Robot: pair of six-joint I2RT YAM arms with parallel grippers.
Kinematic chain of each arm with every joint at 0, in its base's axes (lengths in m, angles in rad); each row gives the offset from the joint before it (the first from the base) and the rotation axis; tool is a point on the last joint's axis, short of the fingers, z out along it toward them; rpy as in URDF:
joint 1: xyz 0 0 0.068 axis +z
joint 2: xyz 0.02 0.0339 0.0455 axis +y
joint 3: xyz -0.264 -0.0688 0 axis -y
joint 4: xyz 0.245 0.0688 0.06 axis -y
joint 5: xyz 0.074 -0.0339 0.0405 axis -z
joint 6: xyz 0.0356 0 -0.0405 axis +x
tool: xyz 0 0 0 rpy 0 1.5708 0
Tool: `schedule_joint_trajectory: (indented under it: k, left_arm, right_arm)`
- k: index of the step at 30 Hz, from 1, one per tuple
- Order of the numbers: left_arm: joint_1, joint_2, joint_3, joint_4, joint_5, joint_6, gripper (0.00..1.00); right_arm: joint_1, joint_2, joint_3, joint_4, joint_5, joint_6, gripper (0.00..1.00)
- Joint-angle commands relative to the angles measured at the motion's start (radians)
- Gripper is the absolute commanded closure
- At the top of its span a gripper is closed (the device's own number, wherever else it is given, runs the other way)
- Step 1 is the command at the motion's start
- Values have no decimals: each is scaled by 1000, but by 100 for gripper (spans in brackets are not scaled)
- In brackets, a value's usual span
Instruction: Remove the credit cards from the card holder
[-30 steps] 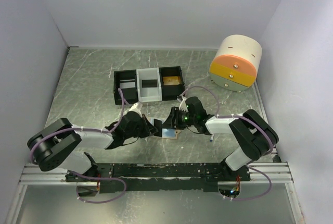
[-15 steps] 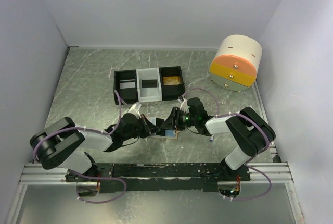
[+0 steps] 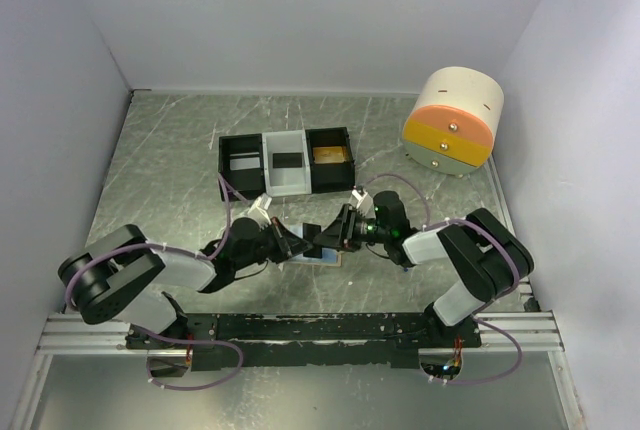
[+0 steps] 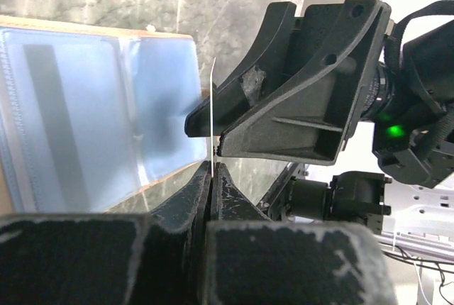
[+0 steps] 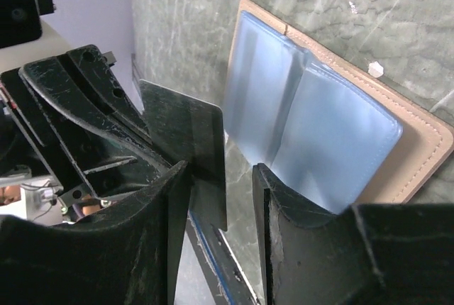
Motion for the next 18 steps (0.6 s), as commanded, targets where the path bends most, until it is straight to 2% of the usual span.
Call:
schedule_joint_trajectory:
  k: [1, 6, 15, 18]
  left_arm:
    - [6, -41, -8, 73, 26, -8, 93]
    - [35, -83, 13, 36, 65, 4, 93]
    - [56, -148, 5, 54, 95, -9, 93]
    - [82, -161, -1, 79, 138, -12, 93]
  right_arm:
    - [-32, -32, -32, 147, -73, 62, 60]
    - [-32, -45, -29, 220, -137, 102, 62]
    - [-89, -41, -65, 418, -197, 224, 75]
    - [-99, -18, -83, 560, -226, 290, 77]
